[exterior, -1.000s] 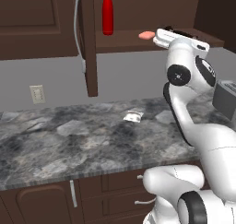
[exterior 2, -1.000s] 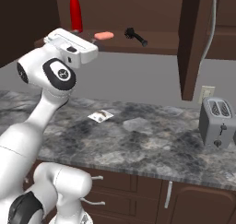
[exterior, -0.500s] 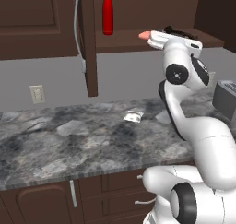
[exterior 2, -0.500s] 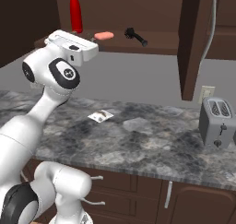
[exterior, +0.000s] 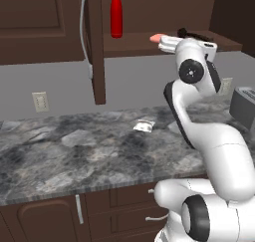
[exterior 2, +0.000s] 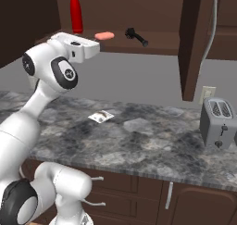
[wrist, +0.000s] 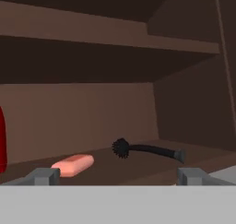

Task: Pick the bar soap and dish brush from the cabinet and place them on the counter.

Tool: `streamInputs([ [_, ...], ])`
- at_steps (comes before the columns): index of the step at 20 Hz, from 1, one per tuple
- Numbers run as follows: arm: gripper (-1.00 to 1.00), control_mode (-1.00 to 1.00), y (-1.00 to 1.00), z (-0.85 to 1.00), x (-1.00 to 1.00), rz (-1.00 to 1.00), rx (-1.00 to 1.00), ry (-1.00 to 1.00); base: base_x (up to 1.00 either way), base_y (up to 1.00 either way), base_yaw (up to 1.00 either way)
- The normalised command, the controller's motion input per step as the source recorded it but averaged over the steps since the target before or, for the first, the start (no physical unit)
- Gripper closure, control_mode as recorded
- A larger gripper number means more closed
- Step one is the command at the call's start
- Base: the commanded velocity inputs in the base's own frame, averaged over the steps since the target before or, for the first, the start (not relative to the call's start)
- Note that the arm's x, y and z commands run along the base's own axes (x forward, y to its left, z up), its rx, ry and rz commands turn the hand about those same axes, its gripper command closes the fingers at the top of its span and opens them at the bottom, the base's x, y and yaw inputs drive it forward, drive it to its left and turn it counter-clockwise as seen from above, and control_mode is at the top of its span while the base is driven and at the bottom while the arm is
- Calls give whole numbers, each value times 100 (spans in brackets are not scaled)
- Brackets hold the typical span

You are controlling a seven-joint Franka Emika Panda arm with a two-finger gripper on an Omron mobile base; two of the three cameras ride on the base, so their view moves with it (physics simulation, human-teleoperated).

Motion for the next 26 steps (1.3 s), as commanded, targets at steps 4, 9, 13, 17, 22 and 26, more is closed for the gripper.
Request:
streamInputs([
  [4, -100, -100, 0, 32, -1, 0, 0, 11, 0, 0, 0],
  [9, -100, -100, 0, 24, -4, 1, 0, 14, 0, 0, 0],
  [13, -100, -100, 0, 20, -5, 4, -1, 18, 0, 0, 0],
  [17, -100, -100, 0, 17, -10, 4, -3, 16, 0, 0, 0],
  [22, -100, -100, 0, -2, -13, 3, -1, 7, 0, 0, 0],
  [26, -100, -100, 1, -13, -10, 4, 0, 6, 0, 0, 0],
])
